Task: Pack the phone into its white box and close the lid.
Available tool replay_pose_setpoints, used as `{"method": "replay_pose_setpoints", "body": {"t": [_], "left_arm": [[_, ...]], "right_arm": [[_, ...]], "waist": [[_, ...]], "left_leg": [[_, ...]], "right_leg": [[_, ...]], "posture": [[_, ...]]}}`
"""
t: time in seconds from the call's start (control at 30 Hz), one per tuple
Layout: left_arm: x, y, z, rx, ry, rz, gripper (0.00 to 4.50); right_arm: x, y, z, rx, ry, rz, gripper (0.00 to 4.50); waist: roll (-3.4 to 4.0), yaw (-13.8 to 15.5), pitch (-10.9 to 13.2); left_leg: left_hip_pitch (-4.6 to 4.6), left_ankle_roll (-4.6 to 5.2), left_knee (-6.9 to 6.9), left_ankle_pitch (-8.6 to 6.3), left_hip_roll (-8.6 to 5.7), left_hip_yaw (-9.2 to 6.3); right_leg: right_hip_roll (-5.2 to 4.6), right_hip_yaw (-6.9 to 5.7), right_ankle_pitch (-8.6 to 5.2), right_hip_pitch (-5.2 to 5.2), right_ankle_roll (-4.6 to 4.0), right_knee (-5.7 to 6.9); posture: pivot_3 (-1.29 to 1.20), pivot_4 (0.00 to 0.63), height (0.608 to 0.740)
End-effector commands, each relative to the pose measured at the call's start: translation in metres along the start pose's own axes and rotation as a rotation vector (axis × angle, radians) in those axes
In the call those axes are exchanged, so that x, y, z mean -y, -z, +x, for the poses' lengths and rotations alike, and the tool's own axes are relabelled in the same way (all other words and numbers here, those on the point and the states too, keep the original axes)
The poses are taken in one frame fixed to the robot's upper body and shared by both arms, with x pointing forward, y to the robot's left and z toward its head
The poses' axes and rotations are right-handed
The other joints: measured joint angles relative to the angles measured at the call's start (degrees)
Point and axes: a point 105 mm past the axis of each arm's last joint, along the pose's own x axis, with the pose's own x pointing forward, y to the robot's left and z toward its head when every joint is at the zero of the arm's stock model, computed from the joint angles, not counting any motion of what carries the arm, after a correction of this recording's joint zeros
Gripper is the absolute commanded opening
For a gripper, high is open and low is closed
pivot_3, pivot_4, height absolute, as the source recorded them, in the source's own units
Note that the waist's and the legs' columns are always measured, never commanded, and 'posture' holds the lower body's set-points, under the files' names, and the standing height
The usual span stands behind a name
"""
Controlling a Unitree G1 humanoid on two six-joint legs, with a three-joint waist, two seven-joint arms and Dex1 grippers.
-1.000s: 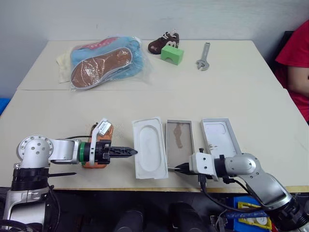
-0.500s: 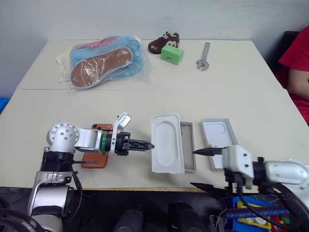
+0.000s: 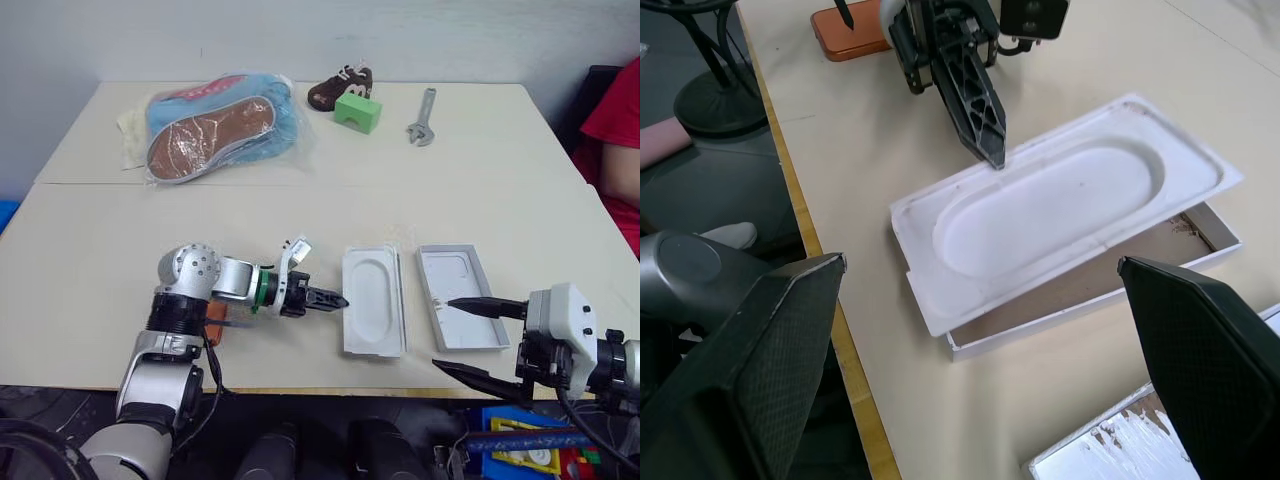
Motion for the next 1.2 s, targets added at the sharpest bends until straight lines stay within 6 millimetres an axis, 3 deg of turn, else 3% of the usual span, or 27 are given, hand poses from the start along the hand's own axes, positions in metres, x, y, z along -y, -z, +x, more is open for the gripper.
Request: {"method": "replay_pose_setpoints", "body": {"t": [0.03, 0.1, 0.2, 0.53, 0.63, 0.8, 0.93, 1.2], "left_arm": [[0.000, -0.007, 0.003, 0.008, -0.019, 0.024, 0.00], [0.000, -0.007, 0.004, 0.007, -0.014, 0.022, 0.00], [0.002, -0.008, 0.005, 0.009, 0.004, 0.032, 0.61], [0.024, -0.011, 0.004, 0.000, 0.096, 0.263, 3.60], [0.034, -0.009, -0.004, 0.008, 0.126, 0.469, 4.47], [0.037, -0.006, -0.017, 0.083, 0.114, 0.887, 4.47], [0.035, 0.002, -0.035, 0.132, 0.094, 1.160, 4.50], [0.031, 0.012, -0.039, 0.150, 0.068, 1.223, 4.50]], "right_arm": [[-0.003, -0.004, 0.000, 0.018, 0.021, -0.017, 4.46], [-0.004, -0.004, 0.001, 0.018, 0.026, -0.016, 4.46], [-0.004, -0.003, 0.001, 0.021, 0.035, -0.008, 4.50], [-0.001, -0.003, 0.007, 0.032, 0.039, -0.009, 4.50], [0.003, -0.005, 0.012, 0.035, 0.026, -0.024, 4.50], [0.011, -0.005, 0.031, 0.021, -0.007, -0.053, 4.50], [0.020, 0.005, 0.060, -0.049, -0.047, -0.094, 3.54], [0.017, 0.035, 0.094, -0.160, -0.162, -0.185, 0.75]], "waist": [[-0.01, 0.14, 0.00], [-0.01, 0.23, 0.00], [-0.01, 0.29, 0.00], [-0.02, 0.29, 0.01], [-0.02, -0.06, 0.01], [0.02, -0.13, 0.02], [0.02, -0.24, 0.03], [0.05, 0.73, 0.05]], "left_leg": [[0.00, 0.00, 0.00, 0.00, 0.00, 0.00], [0.00, 0.00, 0.01, 0.00, -0.01, 0.00], [0.00, 0.00, 0.01, 0.00, -0.01, 0.00], [0.00, 0.00, 0.02, 0.00, 0.00, 0.00], [0.00, 0.00, 0.00, 0.00, 0.01, -0.01], [0.02, -0.03, -0.06, 0.02, 0.07, 0.02], [0.01, -0.04, -0.06, 0.02, 0.08, 0.02], [-0.11, 0.08, -0.05, -0.04, 0.00, -0.05]], "right_leg": [[0.00, -0.01, 0.00, 0.00, 0.00, 0.00], [-0.01, 0.00, 0.00, 0.01, 0.00, -0.01], [-0.01, 0.00, 0.00, 0.01, 0.00, -0.01], [-0.01, 0.00, 0.00, 0.02, 0.01, -0.03], [-0.01, 0.00, 0.00, 0.02, 0.01, -0.03], [0.02, 0.01, 0.00, 0.01, 0.00, -0.07], [0.01, -0.01, 0.00, 0.01, 0.00, -0.12], [-0.03, -0.06, 0.00, -0.01, 0.00, -0.25]], "posture": [[0.00, 0.150, 0.740], [0.00, 0.150, 0.740], [0.00, 0.150, 0.740], [0.00, 0.150, 0.740], [0.00, 0.150, 0.740], [0.00, 0.150, 0.740], [0.00, 0.150, 0.740], [0.00, 0.150, 0.740]]}}
